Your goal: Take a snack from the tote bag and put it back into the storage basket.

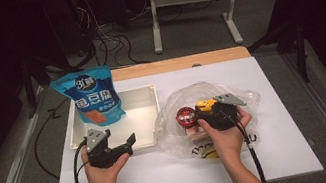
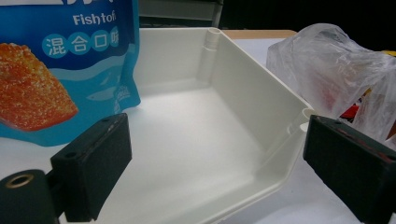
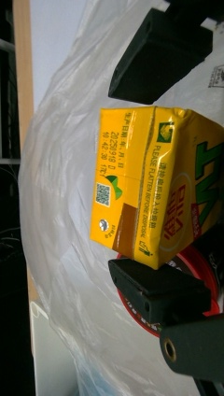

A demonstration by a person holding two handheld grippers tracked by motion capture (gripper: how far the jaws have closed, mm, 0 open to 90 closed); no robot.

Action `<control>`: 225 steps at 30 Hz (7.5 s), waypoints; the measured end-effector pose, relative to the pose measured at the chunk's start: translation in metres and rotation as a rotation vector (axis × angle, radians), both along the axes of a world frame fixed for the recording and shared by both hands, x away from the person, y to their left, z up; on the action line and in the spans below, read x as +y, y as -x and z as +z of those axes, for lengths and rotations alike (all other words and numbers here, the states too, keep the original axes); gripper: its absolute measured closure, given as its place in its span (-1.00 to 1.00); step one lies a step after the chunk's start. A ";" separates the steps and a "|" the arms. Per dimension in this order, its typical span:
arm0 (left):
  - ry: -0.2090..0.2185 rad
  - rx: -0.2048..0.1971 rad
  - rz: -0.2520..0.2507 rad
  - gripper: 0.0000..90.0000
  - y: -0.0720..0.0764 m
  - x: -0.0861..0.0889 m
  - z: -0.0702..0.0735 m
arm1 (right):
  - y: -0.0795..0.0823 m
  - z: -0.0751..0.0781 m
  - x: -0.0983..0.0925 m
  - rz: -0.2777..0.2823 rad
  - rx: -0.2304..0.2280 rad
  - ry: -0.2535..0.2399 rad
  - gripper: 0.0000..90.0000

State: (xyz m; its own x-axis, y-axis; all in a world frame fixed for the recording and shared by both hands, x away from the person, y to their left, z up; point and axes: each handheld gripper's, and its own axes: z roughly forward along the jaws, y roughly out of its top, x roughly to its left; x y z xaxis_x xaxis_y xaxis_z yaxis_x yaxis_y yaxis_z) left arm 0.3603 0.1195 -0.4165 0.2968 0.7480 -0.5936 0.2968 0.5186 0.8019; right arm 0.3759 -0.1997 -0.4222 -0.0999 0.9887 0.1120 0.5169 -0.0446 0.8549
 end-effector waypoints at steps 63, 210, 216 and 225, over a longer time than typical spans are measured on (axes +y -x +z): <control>0.013 -0.047 -0.133 -0.70 0.019 -0.046 0.015 | 0.014 0.051 -0.018 0.153 -0.087 -0.007 -0.33; 0.048 -0.064 -0.093 0.13 -0.024 -0.008 -0.016 | 0.097 0.006 -0.113 0.252 -0.062 -0.015 -0.67; 0.025 -0.050 -0.094 0.13 -0.036 -0.026 -0.032 | 0.097 0.005 -0.113 0.251 -0.063 -0.013 -0.66; -0.043 -0.003 -0.042 0.13 -0.057 -0.031 -0.057 | 0.096 0.001 -0.112 0.260 -0.052 -0.015 -0.67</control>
